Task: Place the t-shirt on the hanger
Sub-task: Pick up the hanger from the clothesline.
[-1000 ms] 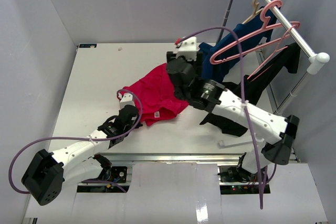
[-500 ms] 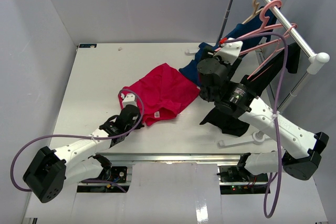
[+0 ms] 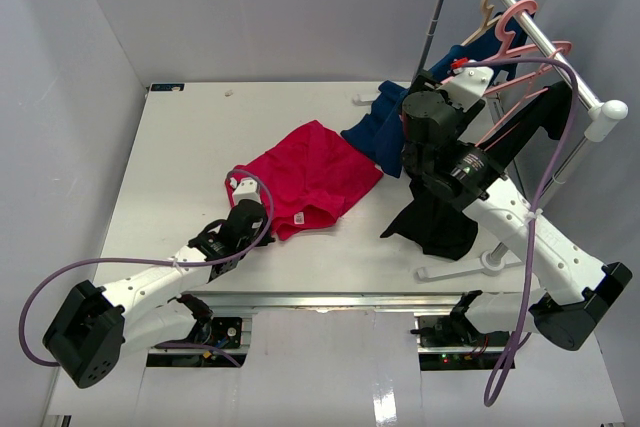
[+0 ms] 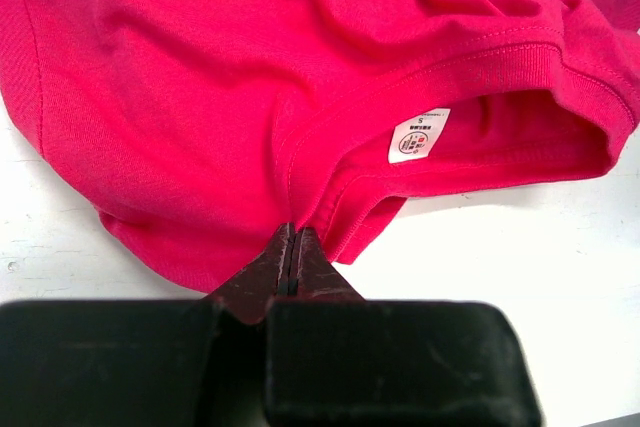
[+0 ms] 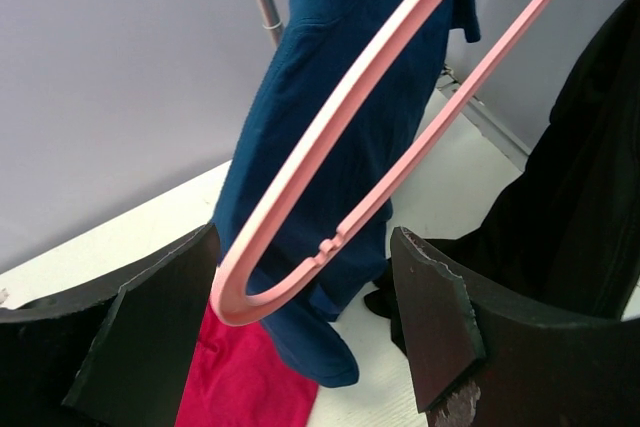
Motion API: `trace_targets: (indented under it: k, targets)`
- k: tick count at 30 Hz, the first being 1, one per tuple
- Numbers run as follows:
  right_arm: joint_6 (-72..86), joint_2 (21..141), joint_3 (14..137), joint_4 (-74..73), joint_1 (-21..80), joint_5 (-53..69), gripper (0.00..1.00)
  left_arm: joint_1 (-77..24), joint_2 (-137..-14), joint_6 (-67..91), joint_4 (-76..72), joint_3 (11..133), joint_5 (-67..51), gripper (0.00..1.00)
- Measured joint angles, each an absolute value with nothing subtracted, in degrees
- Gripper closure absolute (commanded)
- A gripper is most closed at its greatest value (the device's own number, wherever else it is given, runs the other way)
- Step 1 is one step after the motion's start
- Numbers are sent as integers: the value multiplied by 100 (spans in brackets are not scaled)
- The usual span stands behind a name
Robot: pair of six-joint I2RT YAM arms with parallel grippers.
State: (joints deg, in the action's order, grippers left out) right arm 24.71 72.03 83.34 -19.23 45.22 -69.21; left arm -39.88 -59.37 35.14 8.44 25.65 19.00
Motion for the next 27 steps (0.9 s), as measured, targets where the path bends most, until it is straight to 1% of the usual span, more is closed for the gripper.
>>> trace_targets:
  k: [8,17,23,27]
  targets:
    - [2458,7261,8335,-1664,4334,-6877,24,-3988,-5935,3514,844,2565,1885,100]
    - [2384,7720,8346,-1409,3957,-6738,24,-3988,-5913,3504,834,2565,1859,100]
    - [2385,7711,8171,-1314,3909,-6694,30,-3988,-5912,3494,832,2565,1855,100]
    - [2420,7504,7879,-1287,3907,-6689,36,-3988,-5892,3494,832,2565,1850,100]
